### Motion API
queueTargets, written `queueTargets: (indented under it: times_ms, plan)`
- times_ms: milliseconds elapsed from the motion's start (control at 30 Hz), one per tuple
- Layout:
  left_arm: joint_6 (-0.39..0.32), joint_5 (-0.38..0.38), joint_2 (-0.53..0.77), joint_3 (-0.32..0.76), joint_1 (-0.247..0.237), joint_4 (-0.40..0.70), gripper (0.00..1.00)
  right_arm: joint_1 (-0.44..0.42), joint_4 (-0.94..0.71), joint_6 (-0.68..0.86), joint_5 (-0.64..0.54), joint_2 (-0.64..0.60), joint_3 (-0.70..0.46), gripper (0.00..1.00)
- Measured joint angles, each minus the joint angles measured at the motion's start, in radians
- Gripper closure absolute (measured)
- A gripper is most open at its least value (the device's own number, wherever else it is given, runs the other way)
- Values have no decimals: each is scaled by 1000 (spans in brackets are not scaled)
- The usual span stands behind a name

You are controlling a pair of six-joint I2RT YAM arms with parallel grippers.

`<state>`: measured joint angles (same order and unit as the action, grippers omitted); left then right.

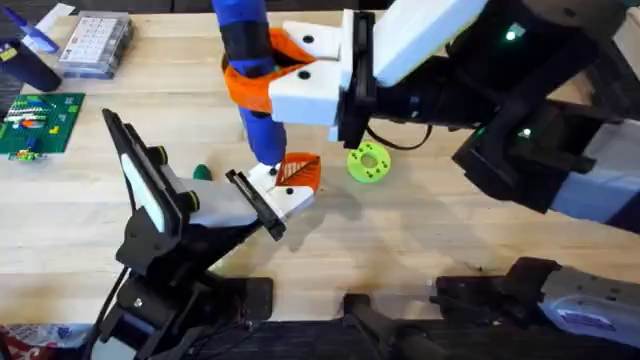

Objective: Pick up the gripper from the table and insert it into the empty holder that is missing its gripper. Then pick up a screw, insert it into the mounting hole, and use the screwdriver to tighten it. Finally, clean up the table by picking up the vegetable and placing it into the bucket.

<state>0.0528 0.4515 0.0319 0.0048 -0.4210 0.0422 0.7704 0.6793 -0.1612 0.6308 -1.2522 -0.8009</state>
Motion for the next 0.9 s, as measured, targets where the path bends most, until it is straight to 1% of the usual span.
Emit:
queueTargets:
  times_ms: [267,900]
  plan:
    - [0,0,0,0,0,0,991,13,0,0,0,0,0,946]
    - [0,0,0,0,0,1,991,13,-1,9,0,0,0,947]
